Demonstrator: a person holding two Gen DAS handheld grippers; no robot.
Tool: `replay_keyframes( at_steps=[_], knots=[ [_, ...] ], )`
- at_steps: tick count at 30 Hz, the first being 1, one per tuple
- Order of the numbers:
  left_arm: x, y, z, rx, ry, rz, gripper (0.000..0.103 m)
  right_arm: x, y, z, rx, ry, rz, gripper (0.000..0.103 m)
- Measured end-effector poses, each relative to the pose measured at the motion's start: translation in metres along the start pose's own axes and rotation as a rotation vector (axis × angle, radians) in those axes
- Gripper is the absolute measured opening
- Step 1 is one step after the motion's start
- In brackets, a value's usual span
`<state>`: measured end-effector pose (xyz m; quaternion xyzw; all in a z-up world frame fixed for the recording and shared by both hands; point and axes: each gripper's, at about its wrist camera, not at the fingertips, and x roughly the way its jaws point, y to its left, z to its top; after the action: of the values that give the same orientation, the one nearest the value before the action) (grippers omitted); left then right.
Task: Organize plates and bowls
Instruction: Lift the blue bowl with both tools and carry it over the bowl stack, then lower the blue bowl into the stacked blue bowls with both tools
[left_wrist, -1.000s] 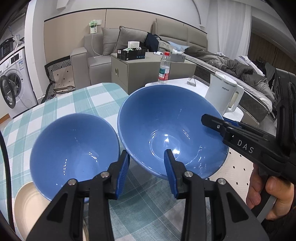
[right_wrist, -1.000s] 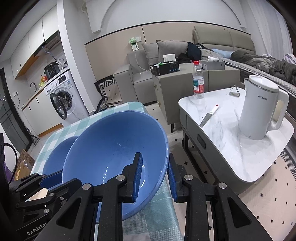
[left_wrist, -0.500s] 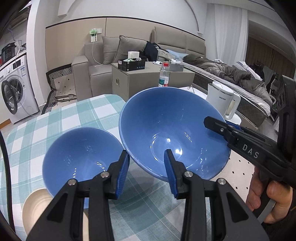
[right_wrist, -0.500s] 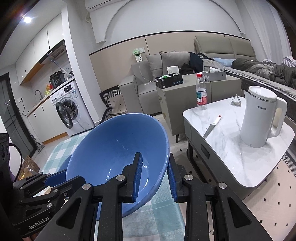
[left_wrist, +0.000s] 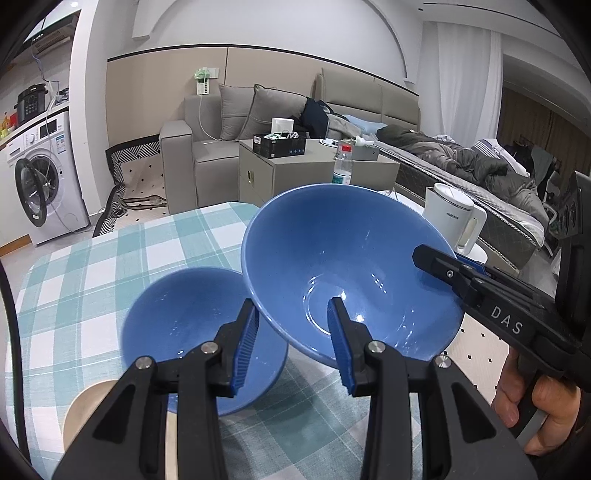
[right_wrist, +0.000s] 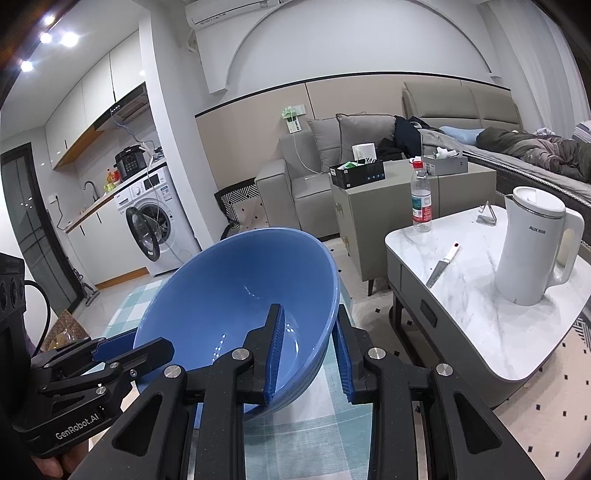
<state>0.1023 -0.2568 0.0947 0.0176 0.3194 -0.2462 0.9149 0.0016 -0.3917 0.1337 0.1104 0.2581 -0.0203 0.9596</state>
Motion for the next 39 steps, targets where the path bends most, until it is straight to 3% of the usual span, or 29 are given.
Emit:
replay_keyframes(
  at_steps=[23, 39],
  knots=[
    [-0.023, 0.053, -0.014, -0.059, -0.001, 0.116, 0.037, 0.024, 0.067, -0.011, -0.056, -0.01, 0.068, 0.027],
    [-0.02, 0.084, -0.028, -0.082, 0.012, 0.185, 0.037, 0.059, 0.093, -0.029, -0.05, 0.013, 0.124, 0.027]
  ],
)
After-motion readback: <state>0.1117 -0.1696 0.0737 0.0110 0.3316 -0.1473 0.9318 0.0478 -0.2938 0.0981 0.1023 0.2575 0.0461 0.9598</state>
